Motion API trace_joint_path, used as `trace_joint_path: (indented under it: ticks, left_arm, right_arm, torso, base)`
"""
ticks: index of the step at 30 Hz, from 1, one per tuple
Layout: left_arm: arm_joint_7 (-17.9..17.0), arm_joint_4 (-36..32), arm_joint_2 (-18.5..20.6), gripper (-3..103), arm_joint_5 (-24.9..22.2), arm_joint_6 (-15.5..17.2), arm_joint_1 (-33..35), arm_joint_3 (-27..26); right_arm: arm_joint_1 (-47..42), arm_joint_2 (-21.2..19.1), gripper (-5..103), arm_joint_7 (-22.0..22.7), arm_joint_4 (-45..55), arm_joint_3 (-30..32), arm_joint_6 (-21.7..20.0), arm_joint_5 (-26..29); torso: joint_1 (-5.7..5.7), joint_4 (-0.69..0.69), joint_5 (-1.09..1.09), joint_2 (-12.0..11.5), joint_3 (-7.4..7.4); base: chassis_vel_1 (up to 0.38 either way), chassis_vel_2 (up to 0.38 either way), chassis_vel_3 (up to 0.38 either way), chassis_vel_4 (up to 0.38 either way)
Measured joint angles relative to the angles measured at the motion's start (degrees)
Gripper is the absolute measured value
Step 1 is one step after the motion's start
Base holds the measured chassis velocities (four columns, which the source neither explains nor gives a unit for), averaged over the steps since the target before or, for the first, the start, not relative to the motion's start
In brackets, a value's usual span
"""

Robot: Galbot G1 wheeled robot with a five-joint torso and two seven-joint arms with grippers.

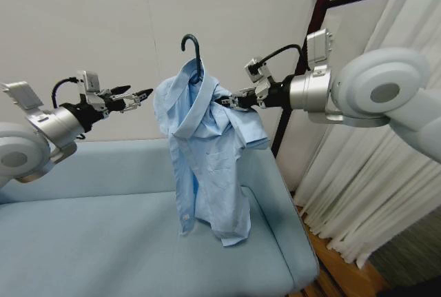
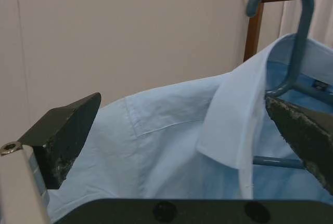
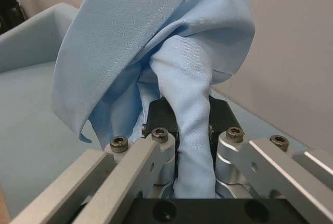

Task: Pick up the clothes from the sofa and hang them on the clothes hanger.

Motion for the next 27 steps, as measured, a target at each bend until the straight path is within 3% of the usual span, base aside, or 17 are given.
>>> trace_joint_path:
  ticks: [5, 10, 12, 16, 19, 27]
  left_arm:
    - [0.64, -1.92, -0.88, 102, -1.04, 0.57, 1.66, 0.01]
    - [1.97, -1.43, -2.54, 92, 0.36, 0.62, 3.51, 1.05]
    - [2.08, -1.23, -2.89, 86, 0.66, 0.59, 3.51, 1.32]
    - [2.96, -0.85, -3.37, 65, 0.94, 0.43, 2.87, 1.48]
    - [3.97, -0.51, -3.26, 59, 0.91, 0.42, 2.79, 1.22]
    - [5.76, -0.28, -3.35, 26, 0.93, 0.44, 2.85, 0.97]
  right_arm:
    - [0.22, 1.04, 10, 1.49, 0.49, 0.13, 0.28, -0.01]
    - [2.08, 1.85, 10, 1.74, 0.79, 0.14, 1.39, 1.09]
    - [2.64, 1.9, 10, 2.04, 0.96, 0.14, 1.6, 1.49]
    - [3.89, 1.4, 10, 2.18, 1.93, -0.15, 1.68, 2.36]
    - [3.89, 1.21, 10, 2.07, 2.59, -0.25, 1.7, 2.39]
    - [5.02, 2.23, 10, 2.28, 3.62, -0.66, 2.01, 2.73]
  torso:
    - [0.0, 0.01, -0.02, 0.0, 0.0]
    - [0.0, 0.01, -0.04, 0.0, 0.0]
    - [0.0, 0.0, -0.04, 0.0, 0.0]
    - [0.0, 0.0, -0.02, 0.0, 0.0]
    - [0.0, -0.01, -0.02, 0.0, 0.0]
    - [0.0, 0.01, -0.03, 0.0, 0.0]
  base:
    - [0.0, 0.0, 0.0, 0.0]
    - [0.0, 0.0, 0.0, 0.0]
    - [0.0, 0.0, 0.0, 0.0]
    - [0.0, 0.0, 0.0, 0.0]
    - [0.0, 0.0, 0.0, 0.0]
    - [0.0, 0.0, 0.0, 0.0]
